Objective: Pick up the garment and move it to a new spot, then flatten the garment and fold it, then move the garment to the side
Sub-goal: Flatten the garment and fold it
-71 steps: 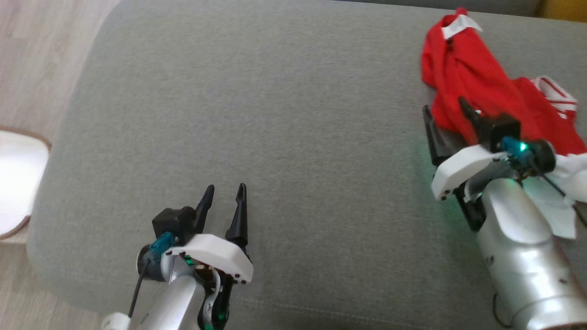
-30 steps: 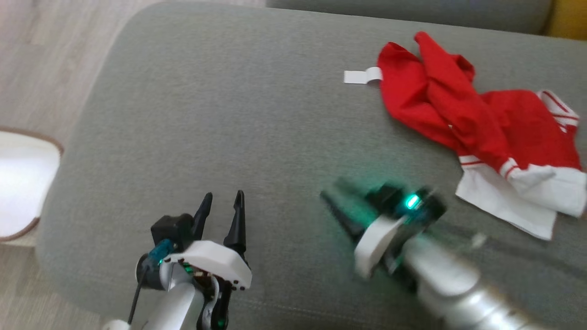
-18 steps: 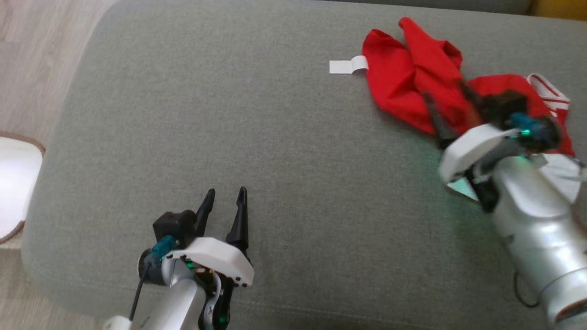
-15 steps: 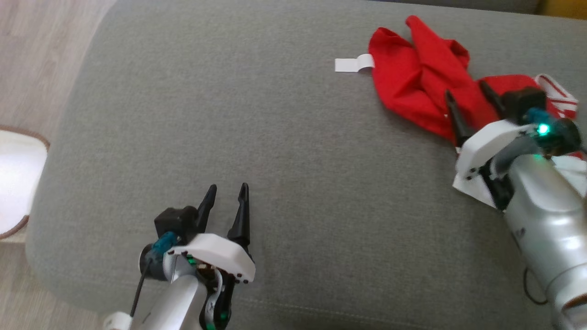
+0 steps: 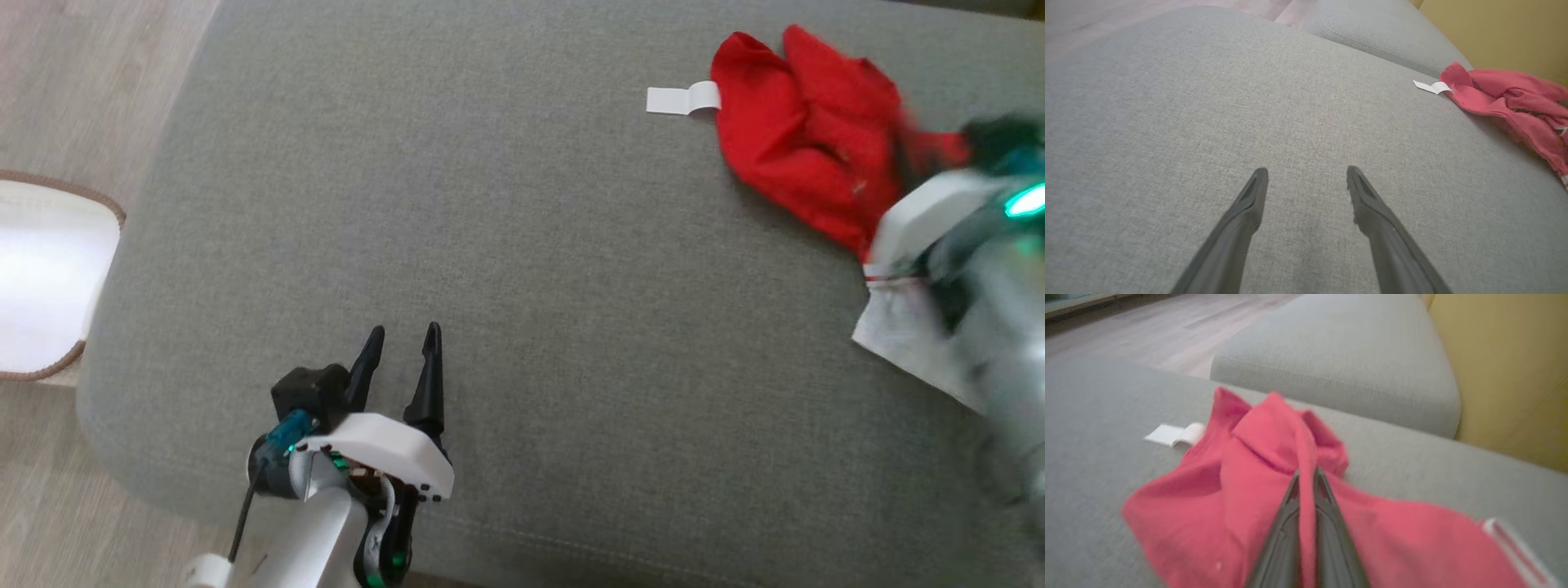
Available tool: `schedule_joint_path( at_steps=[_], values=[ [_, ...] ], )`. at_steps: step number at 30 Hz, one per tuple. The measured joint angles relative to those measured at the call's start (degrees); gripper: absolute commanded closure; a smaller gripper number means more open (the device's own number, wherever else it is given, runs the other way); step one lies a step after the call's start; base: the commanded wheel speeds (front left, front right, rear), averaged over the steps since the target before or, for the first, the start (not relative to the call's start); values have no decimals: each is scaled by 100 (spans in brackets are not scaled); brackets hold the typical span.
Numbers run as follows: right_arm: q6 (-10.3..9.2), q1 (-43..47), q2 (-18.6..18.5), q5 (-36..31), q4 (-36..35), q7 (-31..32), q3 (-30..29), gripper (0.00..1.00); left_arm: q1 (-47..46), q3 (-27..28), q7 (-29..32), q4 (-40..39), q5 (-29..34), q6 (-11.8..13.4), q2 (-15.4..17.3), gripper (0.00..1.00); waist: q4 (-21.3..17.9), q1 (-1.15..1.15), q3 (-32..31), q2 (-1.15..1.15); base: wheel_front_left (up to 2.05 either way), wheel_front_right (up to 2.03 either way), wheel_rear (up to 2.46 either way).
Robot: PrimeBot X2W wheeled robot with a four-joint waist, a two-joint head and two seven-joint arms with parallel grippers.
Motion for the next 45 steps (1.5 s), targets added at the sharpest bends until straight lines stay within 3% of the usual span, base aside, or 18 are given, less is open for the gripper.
schedule_joint_path(
  at_steps=[4, 5, 6, 10, 17, 22, 26, 31, 41, 42, 44, 45],
  values=[
    [0, -688, -773, -580, -49, -136, -368, 100, -9, -7, 0, -32, 0, 0, 0, 0, 70, 0, 62, 0, 0, 0, 0],
    [0, -899, -962, -788, -57, -176, -498, 93, -15, -12, 0, -33, 0, 0, 0, 0, 88, 0, 74, 0, 0, 0, 0],
    [0, -1090, -1094, -949, -49, -178, -650, 0, -27, -25, 0, -34, 0, 0, -1, 0, 107, 0, 84, 0, 0, 0, 0],
    [0, -1291, -1088, -1689, -105, -194, -1061, 0, -97, -73, 0, -44, -31, 4, -1, 0, 164, 0, 116, 0, 0, 0, 0],
    [0, -620, 267, -1884, -226, -235, -1141, 0, -94, -107, 0, -55, -43, 9, -2, 0, 173, 0, 149, 0, 0, 0, 0],
    [0, -361, 710, -1964, -20, -232, -862, 0, -105, -160, 0, -60, -66, 9, -3, 0, 276, 0, 234, 0, 0, 0, 0],
    [0, -369, 715, -1957, 131, -158, -901, 0, -159, -199, 0, -101, -166, 33, -3, 0, 434, 0, 313, 0, 0, 0, 0],
    [0, -371, 471, -2063, 152, -134, -1180, 0, -186, -183, 0, -136, -188, 58, -3, 0, 548, 0, 363, 0, 0, 0, 0],
    [0, -356, 241, -2563, 312, 687, -1573, 0, -209, -208, 0, -152, -248, 58, -5, 0, 467, 0, 413, 0, 0, 0, 0],
    [0, -357, 257, -2577, 311, 745, -1616, 13, -216, -216, 0, -159, -248, 59, -5, 0, 473, 0, 426, 0, 0, 0, 0],
    [0, -357, 264, -2616, 300, 797, -1639, 100, -241, -253, 0, -163, -249, 59, -5, 0, 494, 0, 450, 0, 0, 0, 0],
    [0, -357, 274, -2628, 292, 799, -1667, 100, -260, -278, 0, -166, -252, 59, -5, 0, 509, 0, 456, 0, 0, 0, 0]
  ],
)
